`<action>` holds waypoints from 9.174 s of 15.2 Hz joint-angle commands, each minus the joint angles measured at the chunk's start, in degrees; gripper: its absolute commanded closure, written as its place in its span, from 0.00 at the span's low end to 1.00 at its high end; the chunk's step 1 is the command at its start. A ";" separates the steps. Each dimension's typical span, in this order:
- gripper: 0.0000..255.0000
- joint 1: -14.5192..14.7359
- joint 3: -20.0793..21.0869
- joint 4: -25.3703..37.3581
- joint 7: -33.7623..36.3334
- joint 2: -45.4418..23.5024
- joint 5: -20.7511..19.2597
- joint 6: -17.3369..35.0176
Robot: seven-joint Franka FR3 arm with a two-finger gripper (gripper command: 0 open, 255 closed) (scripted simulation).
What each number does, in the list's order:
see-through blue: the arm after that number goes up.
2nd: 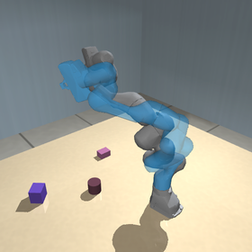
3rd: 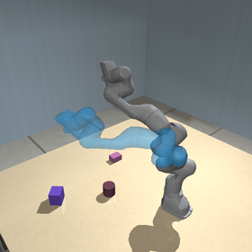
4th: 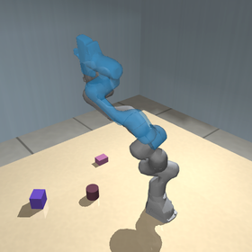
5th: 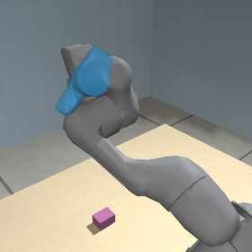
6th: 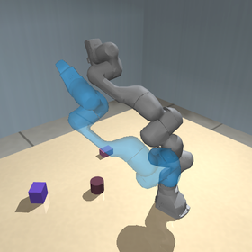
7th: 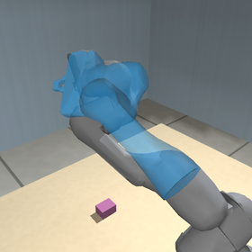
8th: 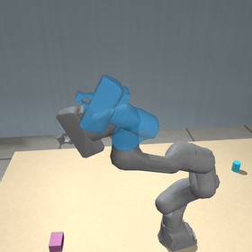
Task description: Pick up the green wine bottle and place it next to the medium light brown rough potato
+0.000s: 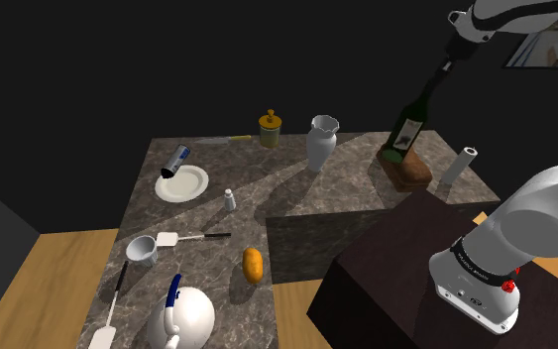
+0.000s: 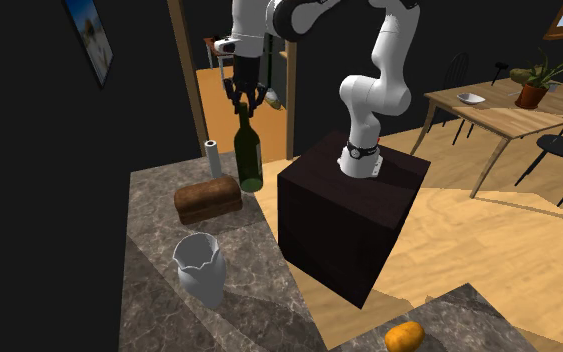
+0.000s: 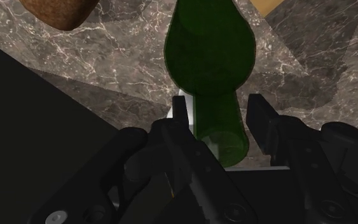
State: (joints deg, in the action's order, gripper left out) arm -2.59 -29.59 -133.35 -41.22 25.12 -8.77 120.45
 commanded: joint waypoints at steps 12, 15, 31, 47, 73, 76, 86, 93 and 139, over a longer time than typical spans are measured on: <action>1.00 0.31 1.69 9.00 0.52 1.18 0.48 -10.15; 1.00 0.46 1.98 11.37 0.55 1.07 0.69 -12.42; 1.00 4.20 13.94 12.19 15.00 2.89 2.75 -16.05; 1.00 11.20 29.79 18.87 36.23 -5.96 6.26 -14.97; 1.00 23.60 44.50 55.99 63.22 -40.00 -1.90 -20.76; 1.00 23.37 44.46 52.89 63.45 -39.45 -1.81 -18.21; 1.00 22.89 44.28 44.22 64.33 -38.74 -1.93 -10.28; 1.00 22.74 44.12 39.37 65.08 -39.12 -2.36 -5.10; 1.00 24.81 40.19 25.37 73.39 -54.84 -10.94 23.79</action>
State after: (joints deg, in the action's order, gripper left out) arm 22.17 10.76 -107.91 32.00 -29.26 -19.47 143.66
